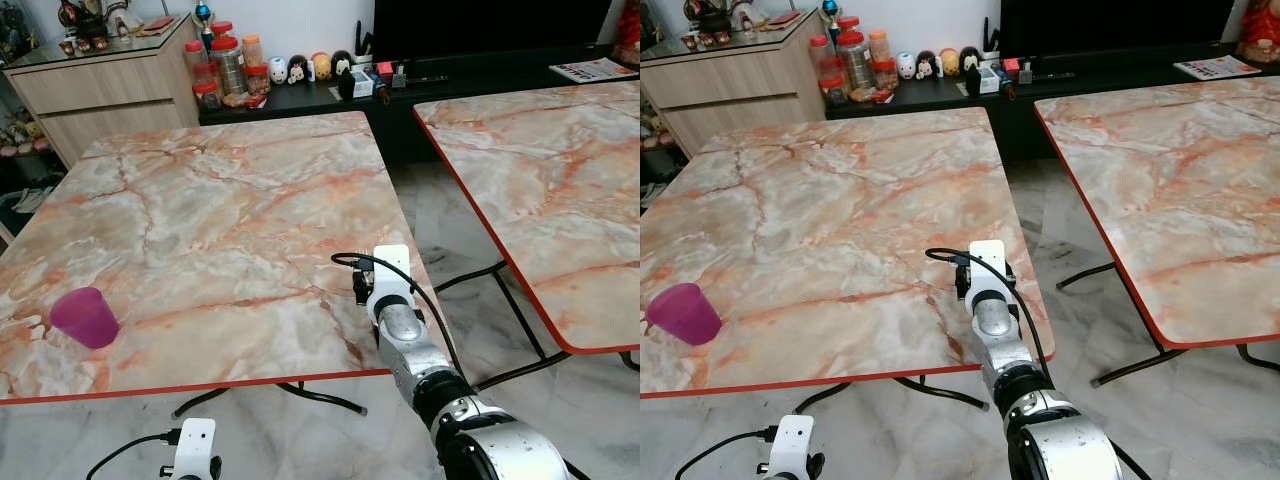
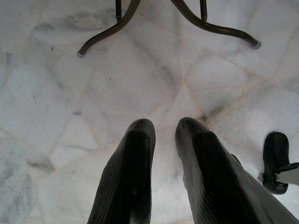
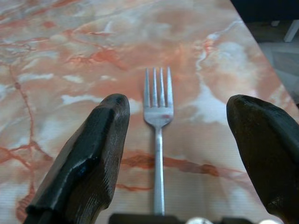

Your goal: Setting the table

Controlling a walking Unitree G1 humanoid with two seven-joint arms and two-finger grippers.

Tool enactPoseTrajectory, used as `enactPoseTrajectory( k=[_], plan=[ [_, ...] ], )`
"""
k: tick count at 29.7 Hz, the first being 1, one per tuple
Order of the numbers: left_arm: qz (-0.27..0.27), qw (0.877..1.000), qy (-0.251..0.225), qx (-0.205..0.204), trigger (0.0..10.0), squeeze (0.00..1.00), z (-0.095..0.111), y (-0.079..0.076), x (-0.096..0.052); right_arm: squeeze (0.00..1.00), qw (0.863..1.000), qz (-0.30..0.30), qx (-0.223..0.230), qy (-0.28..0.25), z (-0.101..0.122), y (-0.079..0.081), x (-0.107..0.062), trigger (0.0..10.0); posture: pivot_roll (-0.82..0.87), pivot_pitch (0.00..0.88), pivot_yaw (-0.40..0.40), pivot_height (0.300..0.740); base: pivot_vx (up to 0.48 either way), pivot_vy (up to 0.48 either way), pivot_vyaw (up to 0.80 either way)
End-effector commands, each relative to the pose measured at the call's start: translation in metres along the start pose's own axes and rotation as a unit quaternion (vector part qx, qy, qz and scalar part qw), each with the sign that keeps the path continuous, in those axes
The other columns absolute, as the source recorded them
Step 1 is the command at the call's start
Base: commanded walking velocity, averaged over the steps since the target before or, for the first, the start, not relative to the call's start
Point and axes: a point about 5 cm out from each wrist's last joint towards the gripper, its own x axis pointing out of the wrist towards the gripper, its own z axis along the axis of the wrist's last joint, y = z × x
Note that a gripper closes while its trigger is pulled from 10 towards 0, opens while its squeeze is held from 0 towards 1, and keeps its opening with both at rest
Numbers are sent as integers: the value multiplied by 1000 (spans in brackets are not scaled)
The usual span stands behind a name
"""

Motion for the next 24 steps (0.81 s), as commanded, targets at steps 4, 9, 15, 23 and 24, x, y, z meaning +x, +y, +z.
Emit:
enactPoseTrajectory(
  k=[4,9,15,23,24],
  plan=[
    [-1,1000,9,-4,10000,0,-3,0,0,0,1000,12,-7,12,3,6,2,10000,-23,12,70,740,0,0,0],
    [-2,1000,13,-7,10000,0,-5,0,-1,0,1000,8,-10,26,-1,6,1,10000,-22,11,65,740,0,0,0],
    [-3,1000,15,-6,10000,0,-7,-1,-1,0,999,12,-6,39,-7,5,0,10000,-22,16,65,740,0,0,0],
    [-4,1000,16,-5,10000,0,-7,-2,-1,0,998,19,1,56,-15,7,-2,10000,-24,21,67,740,0,0,0],
    [-5,1000,17,-4,10000,0,-8,-2,-2,0,998,21,1,60,-16,8,-2,10000,-24,21,67,740,0,0,0]
  ],
)
